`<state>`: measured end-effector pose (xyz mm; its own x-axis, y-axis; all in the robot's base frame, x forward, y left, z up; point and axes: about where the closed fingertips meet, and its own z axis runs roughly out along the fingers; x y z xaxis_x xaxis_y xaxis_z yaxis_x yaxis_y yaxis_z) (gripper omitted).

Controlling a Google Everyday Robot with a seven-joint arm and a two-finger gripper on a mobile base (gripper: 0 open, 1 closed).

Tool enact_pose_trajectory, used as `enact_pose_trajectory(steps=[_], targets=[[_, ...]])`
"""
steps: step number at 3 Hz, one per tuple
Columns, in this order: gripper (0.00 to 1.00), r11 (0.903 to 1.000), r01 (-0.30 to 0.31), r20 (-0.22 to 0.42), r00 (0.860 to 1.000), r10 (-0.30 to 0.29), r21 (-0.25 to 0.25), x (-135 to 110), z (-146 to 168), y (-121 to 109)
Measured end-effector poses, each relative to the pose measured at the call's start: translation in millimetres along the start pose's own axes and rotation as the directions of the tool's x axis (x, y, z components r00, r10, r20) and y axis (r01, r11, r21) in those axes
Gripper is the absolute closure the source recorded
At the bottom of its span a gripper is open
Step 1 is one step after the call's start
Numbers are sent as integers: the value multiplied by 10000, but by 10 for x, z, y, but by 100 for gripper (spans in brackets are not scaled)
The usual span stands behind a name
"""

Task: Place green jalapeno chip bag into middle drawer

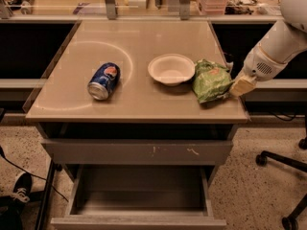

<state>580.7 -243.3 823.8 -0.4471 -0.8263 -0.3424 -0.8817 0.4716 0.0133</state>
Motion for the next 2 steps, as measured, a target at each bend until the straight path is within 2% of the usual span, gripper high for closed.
enact_pose_trajectory(steps=[1,2], targets=[[100,10000,0,0,10000,0,0,9,-9,-26],[100,9989,-365,41,9993,364,287,232,-254,248]])
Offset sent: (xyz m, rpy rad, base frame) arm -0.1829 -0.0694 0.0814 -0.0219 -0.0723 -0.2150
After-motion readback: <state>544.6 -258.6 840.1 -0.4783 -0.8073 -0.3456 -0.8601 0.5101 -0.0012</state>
